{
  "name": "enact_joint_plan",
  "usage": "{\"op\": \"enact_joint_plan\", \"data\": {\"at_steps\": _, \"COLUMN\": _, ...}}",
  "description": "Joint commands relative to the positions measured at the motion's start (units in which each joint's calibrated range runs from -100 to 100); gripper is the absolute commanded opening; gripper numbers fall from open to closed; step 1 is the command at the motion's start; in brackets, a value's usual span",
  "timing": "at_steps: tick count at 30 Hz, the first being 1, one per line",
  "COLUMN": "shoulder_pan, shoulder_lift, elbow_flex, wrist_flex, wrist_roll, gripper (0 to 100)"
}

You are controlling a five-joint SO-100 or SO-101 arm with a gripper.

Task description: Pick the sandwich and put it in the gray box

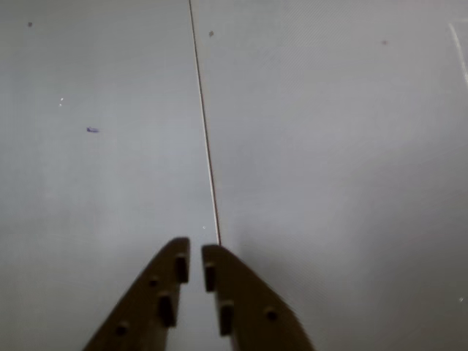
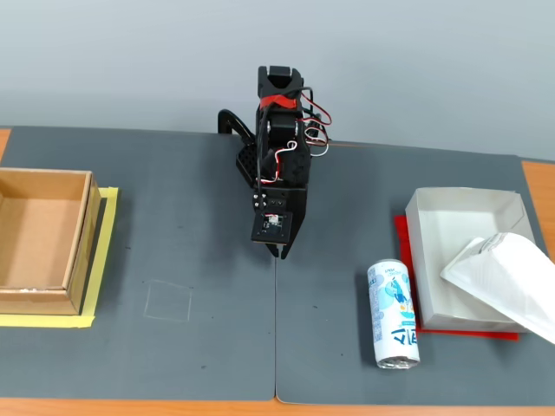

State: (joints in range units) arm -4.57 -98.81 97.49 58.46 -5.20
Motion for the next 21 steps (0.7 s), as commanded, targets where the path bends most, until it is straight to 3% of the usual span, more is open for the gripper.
{"op": "enact_joint_plan", "data": {"at_steps": 1, "shoulder_pan": 0.28, "shoulder_lift": -0.51, "elbow_flex": -0.02, "wrist_flex": -0.73, "wrist_roll": 0.02, "gripper": 2}}
{"op": "enact_joint_plan", "data": {"at_steps": 21, "shoulder_pan": 0.43, "shoulder_lift": -0.51, "elbow_flex": -0.02, "wrist_flex": -0.82, "wrist_roll": -0.03, "gripper": 2}}
